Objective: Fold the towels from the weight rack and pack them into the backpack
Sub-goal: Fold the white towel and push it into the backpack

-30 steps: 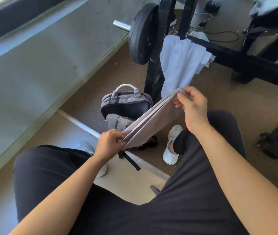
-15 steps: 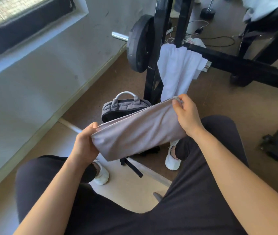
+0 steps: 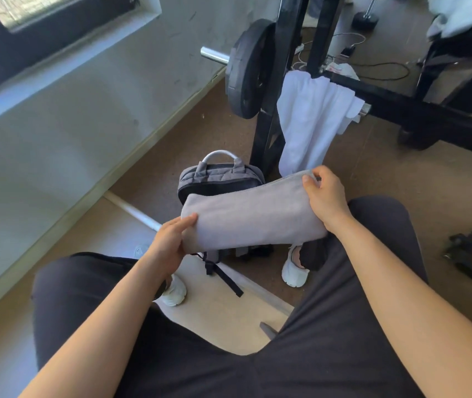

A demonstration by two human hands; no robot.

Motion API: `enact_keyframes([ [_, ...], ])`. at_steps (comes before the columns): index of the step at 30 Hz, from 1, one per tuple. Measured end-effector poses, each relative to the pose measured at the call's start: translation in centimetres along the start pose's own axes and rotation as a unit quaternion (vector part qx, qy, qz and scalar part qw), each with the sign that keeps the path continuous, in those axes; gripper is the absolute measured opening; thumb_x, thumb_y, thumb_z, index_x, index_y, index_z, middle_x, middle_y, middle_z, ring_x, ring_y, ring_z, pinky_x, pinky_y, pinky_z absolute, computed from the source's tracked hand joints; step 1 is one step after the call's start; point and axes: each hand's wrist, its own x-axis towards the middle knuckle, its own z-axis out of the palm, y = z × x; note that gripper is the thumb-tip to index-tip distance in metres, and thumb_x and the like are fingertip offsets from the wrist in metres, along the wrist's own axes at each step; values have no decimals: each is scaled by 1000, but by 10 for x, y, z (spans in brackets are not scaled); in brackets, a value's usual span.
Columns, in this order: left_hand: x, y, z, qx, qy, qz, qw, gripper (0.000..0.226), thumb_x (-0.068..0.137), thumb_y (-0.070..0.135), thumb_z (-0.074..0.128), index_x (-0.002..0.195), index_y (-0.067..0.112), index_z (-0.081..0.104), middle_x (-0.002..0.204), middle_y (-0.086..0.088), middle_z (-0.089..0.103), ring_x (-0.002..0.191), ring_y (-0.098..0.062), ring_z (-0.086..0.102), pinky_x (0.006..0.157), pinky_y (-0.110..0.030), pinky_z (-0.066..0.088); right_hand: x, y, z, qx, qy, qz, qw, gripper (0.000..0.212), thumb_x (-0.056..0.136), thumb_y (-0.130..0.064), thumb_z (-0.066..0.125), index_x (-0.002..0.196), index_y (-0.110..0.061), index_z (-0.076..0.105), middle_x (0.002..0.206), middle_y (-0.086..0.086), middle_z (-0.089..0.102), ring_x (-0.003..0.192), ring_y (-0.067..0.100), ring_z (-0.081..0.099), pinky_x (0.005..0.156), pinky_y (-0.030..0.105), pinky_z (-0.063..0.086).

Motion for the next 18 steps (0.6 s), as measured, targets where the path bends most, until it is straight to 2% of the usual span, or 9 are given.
enact_keyframes([
  [2,-1,1,2,5,22,45,999,30,98,24,66,118,1,68,120,-21,72,105,-34,66,95,-49,54,-1,1,-1,-34,24,-22,999,19,105,-29,48,106,-12,55,98,3,60,91,20,57,79,36,47],
  [4,-3,1,5,43,40,110,992,14,104,19,58,107,12,70,106,-11,73,98,-27,64,84,-42,54,-2,-1,0,-62,41,-37,997,17,106,-30,47,102,-15,53,92,2,60,86,21,57,74,37,45],
  [7,-5,-2,4,97,62,204,972,12,104,21,58,107,16,68,103,-2,70,92,-16,63,76,-33,53,-4,-3,3,-65,37,-23,997,19,105,-30,48,96,-14,52,86,2,57,83,23,57,72,39,46],
  [9,-6,-2,1,127,79,248,957,9,102,21,58,102,16,65,96,1,66,85,-12,59,74,-34,50,-7,-5,6,-30,13,11,999,19,105,-28,48,98,-11,54,88,2,57,85,21,56,72,35,45],
  [11,-8,-2,0,153,79,275,946,10,101,24,58,105,18,65,97,2,67,86,-12,60,77,-35,51,-12,-9,11,20,-23,48,998,19,105,-27,49,99,-10,55,90,2,56,84,19,53,66,31,41],
  [13,-12,-2,3,177,60,290,939,16,99,31,57,111,26,66,103,5,70,93,-10,63,82,-33,53,-18,-13,19,73,-65,80,992,19,104,-27,50,103,-9,57,97,5,59,89,21,55,69,32,43],
  [16,-17,-6,14,228,13,312,922,15,103,29,56,114,35,64,102,16,68,93,-5,64,80,-26,52,-28,-21,33,131,-109,110,979,19,103,-29,53,108,-12,59,110,11,63,104,26,60,86,41,50],
  [18,-21,-8,22,265,-12,339,903,18,104,31,53,118,35,63,107,15,68,97,-7,64,81,-29,52,-35,-26,41,167,-126,118,971,18,102,-28,54,109,-13,59,112,13,63,106,27,60,90,42,50],
])
